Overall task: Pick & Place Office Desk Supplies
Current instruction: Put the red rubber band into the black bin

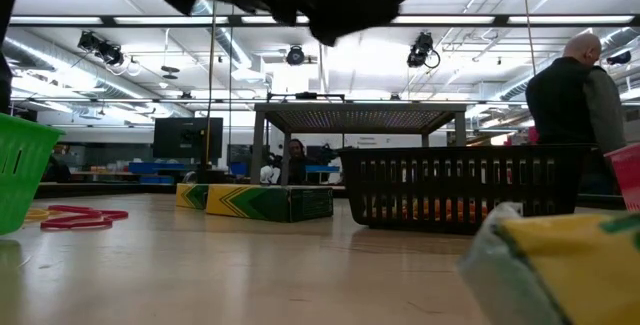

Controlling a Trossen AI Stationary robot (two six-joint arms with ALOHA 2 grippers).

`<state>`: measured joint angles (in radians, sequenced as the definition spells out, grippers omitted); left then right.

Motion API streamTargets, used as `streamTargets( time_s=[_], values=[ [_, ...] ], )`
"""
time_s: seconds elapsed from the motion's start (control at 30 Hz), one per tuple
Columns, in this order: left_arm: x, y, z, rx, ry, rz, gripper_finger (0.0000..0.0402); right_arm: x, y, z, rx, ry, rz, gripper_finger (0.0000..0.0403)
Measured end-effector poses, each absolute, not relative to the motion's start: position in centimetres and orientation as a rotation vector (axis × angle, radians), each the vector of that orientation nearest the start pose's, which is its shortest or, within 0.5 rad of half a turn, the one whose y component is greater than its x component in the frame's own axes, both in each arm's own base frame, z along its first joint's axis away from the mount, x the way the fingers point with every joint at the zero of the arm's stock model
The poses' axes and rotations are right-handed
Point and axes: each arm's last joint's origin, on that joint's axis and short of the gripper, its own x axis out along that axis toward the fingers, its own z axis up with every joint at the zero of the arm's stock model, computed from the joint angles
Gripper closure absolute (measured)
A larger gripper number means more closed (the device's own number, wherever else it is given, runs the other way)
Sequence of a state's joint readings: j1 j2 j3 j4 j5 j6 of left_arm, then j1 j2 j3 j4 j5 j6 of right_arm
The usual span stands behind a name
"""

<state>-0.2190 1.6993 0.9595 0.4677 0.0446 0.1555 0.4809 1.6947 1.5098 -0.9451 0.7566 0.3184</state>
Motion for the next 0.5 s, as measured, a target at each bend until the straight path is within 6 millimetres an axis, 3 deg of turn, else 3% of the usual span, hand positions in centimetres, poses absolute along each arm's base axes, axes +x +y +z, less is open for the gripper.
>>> streamTargets(
  time_s=[0.17, 0.5],
  values=[
    [34.4, -7.8, 23.9, 0.165, 0.277, -0.232, 0.0118, 32.6, 13.0, 30.6, -0.366, 0.808, -0.360, 0.0172],
    [35.4, -8.3, 20.9, 0.115, 0.354, -0.287, 0.0118, 34.8, 8.4, 34.0, -0.494, 0.632, -0.343, 0.0172]
  ],
)
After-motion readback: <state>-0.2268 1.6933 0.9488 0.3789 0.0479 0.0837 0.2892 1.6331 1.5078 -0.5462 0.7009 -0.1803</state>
